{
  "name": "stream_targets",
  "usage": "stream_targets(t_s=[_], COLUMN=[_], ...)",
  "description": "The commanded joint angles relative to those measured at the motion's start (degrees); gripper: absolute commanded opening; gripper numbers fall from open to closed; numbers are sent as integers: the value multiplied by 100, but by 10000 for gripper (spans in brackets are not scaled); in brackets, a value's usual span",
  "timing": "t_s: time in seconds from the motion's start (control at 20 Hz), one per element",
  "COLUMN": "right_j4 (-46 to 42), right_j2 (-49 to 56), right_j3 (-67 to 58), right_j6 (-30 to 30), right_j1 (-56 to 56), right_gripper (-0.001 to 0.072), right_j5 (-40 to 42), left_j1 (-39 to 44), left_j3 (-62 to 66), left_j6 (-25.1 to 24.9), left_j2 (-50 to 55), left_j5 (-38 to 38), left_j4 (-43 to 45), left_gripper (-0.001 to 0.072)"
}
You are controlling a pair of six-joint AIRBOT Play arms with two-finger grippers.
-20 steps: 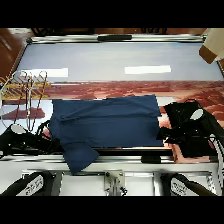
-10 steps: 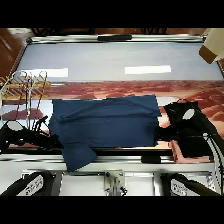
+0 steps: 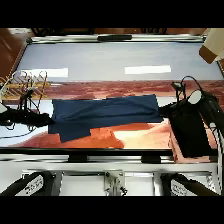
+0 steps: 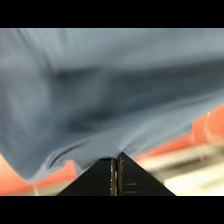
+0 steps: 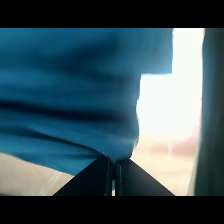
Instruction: Fold the shirts.
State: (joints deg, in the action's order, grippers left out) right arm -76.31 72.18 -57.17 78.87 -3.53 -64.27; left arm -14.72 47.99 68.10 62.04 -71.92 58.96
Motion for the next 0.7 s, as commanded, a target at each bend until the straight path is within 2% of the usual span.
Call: stream_targets(t_s=[0.0, 0.1, 0.4, 0.45, 0.5, 0.55, 0.6, 0.65], right_j4=[-179, -160, -44, 0, 55, 170, 278, 317], right_j2=[671, 1193, 2339, 2459, 2535, 2577, 2570, 2522], right_j3=[-1073, -1602, -2236, -2236, -2236, -2236, -2243, -2258], right_j6=[168, 210, 343, 341, 334, 262, 44, -116], right_j1=[20, 20, 20, 20, 20, 17, 17, 13], right_gripper=[62, 63, 65, 82, 169, 383, 473, 473], right_j5=[293, 293, 348, 350, 354, 367, 367, 341], left_j1=[4, 11, 11, 11, 11, 11, 11, 4], left_j3=[855, 1276, 1897, 1897, 1899, 1899, 1899, 1902], left_j6=[278, 505, 573, 570, 568, 566, 566, 566], left_j2=[586, 1187, 2437, 2535, 2616, 2671, 2691, 2680], left_j5=[516, 511, 514, 542, 575, 595, 592, 588], left_j4=[-11, -50, -422, -448, -463, -468, -466, -463], left_gripper=[30, 30, 31, 31, 33, 99, 304, 562])
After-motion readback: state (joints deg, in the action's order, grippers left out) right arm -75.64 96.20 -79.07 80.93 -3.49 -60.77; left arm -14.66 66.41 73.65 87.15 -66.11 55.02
